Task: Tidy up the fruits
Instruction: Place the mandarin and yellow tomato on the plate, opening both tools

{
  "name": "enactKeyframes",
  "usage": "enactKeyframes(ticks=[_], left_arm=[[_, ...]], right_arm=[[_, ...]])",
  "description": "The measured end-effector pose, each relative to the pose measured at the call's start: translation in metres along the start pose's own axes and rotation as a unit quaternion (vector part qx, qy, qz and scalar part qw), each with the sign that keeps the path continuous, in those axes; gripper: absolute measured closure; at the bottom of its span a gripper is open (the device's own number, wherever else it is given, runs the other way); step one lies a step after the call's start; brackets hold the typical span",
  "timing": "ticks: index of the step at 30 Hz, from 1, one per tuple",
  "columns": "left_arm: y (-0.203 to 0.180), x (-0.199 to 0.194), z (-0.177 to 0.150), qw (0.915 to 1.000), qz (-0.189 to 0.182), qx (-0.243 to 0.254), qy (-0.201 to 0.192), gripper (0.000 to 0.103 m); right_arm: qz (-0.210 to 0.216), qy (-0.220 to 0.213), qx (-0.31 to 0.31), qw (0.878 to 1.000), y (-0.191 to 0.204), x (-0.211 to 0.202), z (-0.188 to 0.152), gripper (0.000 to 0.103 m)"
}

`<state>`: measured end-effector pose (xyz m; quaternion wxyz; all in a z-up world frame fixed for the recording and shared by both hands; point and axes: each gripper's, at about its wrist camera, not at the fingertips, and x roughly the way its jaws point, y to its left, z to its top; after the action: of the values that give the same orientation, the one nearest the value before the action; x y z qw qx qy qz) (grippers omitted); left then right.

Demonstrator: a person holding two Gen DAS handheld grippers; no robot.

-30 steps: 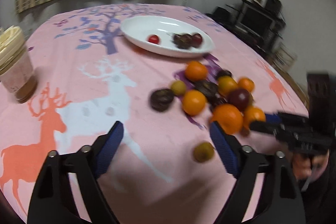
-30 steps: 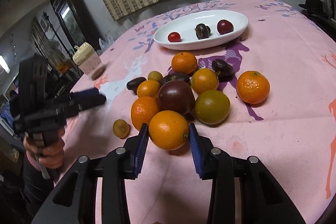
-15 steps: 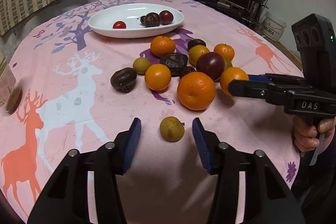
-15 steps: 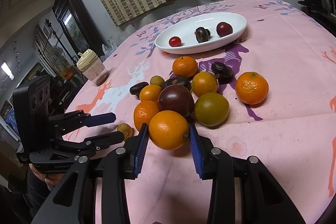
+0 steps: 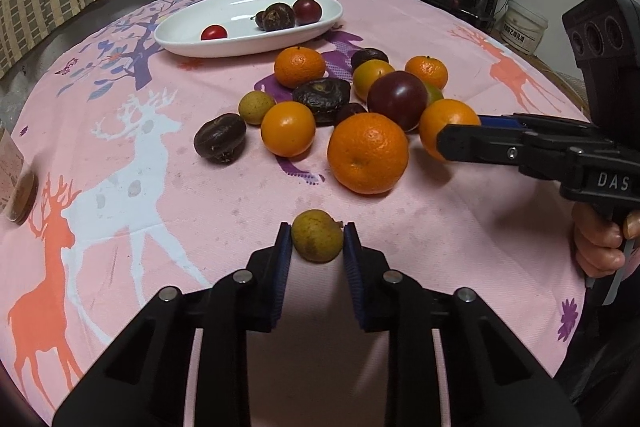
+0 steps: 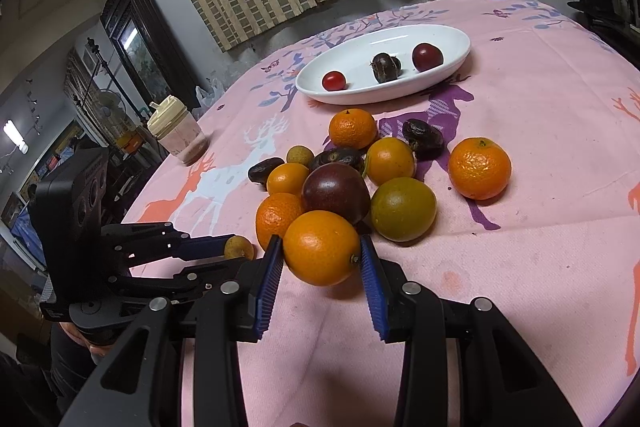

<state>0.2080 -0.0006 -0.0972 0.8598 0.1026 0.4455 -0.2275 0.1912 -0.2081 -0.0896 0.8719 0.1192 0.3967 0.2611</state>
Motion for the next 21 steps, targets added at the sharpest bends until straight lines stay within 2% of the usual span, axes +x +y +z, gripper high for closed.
enactKeyframes(ticks=[5,9,11,15,18,21], left_arm=[[0.005,-0.006,0.003,0.9998,-0.013,-0.008,-0.009,0.077],[0.016,-0.020,0.023,0.9989,-0.022,-0.019,-0.035,0.077],[0.027,-0.026,0.048,0.9976,-0.016,-0.031,-0.059,0.077],[0.052,-0.016,0.103,0.9933,-0.018,-0.071,-0.090,0.077],[0.070,0.012,0.146,0.9919,0.000,-0.096,-0.084,0.077],[0.081,0.039,0.175,0.9916,0.025,-0.104,-0.073,0.077]], right_arm=[[-0.002,-0.001,-0.005,1.000,0.001,-0.002,0.001,0.064],[0.018,-0.002,0.002,1.000,-0.001,-0.006,0.013,0.064],[0.017,-0.016,-0.003,1.000,-0.001,-0.009,0.030,0.064],[-0.014,-0.060,-0.014,0.998,-0.002,-0.003,0.081,0.064],[-0.056,-0.072,-0.012,0.996,-0.014,0.021,0.124,0.064],[-0.085,-0.057,0.003,0.995,-0.032,0.051,0.157,0.064]])
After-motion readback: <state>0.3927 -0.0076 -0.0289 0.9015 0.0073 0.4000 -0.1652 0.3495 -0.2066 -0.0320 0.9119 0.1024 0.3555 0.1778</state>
